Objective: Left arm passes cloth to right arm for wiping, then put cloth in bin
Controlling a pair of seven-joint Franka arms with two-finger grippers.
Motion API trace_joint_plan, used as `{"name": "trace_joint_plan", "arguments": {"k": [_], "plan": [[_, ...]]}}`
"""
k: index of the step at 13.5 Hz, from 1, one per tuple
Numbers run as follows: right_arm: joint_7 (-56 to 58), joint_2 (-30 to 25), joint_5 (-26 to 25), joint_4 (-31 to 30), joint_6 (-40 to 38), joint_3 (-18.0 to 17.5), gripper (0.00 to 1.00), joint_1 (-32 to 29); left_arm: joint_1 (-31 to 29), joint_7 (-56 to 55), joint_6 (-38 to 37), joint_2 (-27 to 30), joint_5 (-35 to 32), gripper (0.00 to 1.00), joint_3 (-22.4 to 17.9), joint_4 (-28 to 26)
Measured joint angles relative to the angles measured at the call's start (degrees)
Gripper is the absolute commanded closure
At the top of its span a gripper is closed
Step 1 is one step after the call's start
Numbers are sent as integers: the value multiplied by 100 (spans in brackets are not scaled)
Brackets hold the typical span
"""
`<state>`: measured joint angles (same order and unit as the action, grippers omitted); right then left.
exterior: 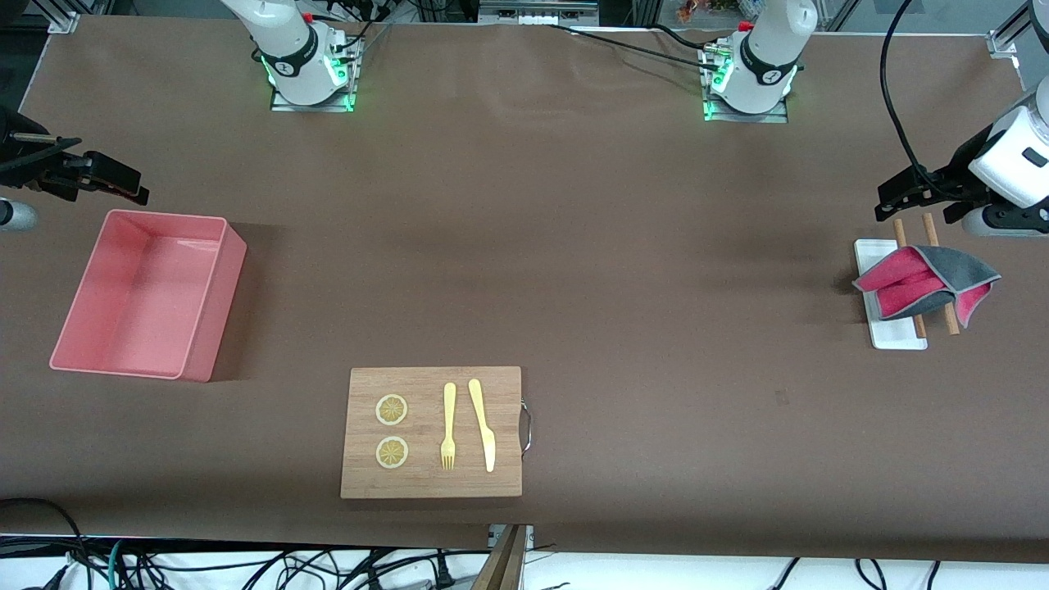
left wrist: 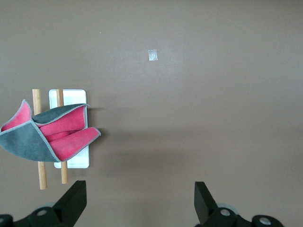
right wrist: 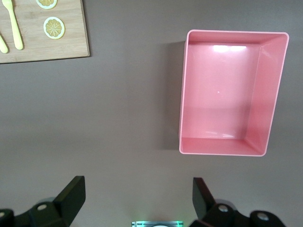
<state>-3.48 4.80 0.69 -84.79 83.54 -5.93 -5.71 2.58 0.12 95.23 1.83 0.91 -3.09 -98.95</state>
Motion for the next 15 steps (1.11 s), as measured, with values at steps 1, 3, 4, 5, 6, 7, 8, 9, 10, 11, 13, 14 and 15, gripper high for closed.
{"name": "trace_joint_plan", "arguments": {"k": [1, 3, 4, 5, 6, 7, 8, 9, 10, 11, 13, 14, 15], "plan": [[0, 0, 0, 0, 0, 0, 0, -1, 0, 5, -3, 0, 0, 0, 0, 6], [0, 0, 0, 0, 0, 1, 0, -2, 0, 11, -14, -2, 0, 0, 0, 9], [0, 0, 0, 0, 0, 1, 0, -2, 0, 12, -21, -4, 0, 0, 0, 9], [0, 0, 0, 0, 0, 1, 0, -3, 0, 13, -36, -9, 0, 0, 0, 9], [0, 0, 0, 0, 0, 1, 0, -3, 1, 15, -85, -15, 0, 0, 0, 9], [0, 0, 0, 0, 0, 1, 0, -3, 1, 19, -168, -19, 0, 0, 0, 10], [0, 0, 0, 0, 0, 1, 0, -3, 1, 24, -230, -23, 0, 0, 0, 10], [0, 0, 0, 0, 0, 1, 0, -3, 1, 28, -257, -25, 0, 0, 0, 10], [0, 0, 0, 0, 0, 1, 0, -3, 1, 32, -276, -26, 0, 0, 0, 10], [0, 1, 0, 0, 0, 1, 0, -3, 1, 35, -288, -27, 0, 0, 0, 10], [0, 6, 0, 0, 0, 1, 0, -3, 2, 39, -304, -27, 0, 0, 0, 10], [0, 8, 0, 0, 0, 1, 0, -3, 2, 40, -313, -27, 0, 0, 0, 10], [0, 9, 0, 0, 0, 1, 0, -3, 4, 41, -317, -27, 0, 0, 0, 10]]}}
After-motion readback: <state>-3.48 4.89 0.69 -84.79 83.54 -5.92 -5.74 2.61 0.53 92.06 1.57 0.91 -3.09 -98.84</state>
